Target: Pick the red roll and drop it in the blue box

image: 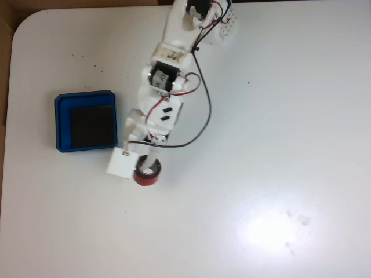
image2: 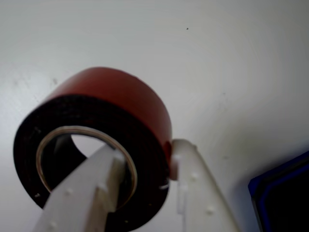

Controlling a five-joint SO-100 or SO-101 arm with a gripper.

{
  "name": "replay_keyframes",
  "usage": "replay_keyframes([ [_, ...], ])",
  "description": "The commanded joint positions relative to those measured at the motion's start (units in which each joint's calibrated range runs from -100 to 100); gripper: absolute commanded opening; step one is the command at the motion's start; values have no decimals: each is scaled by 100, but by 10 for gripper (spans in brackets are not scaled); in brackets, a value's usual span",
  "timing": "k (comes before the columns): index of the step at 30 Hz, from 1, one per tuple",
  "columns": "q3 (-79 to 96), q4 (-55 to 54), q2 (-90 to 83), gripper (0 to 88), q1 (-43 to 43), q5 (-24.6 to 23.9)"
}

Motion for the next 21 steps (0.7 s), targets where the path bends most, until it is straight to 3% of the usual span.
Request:
replay_keyframes([
  [1, -282, -6, -385, 4, 772, 25],
  [12, -265, -6, -326, 5, 2492, 25],
  [21, -31, 2, -134, 5, 2922, 34],
])
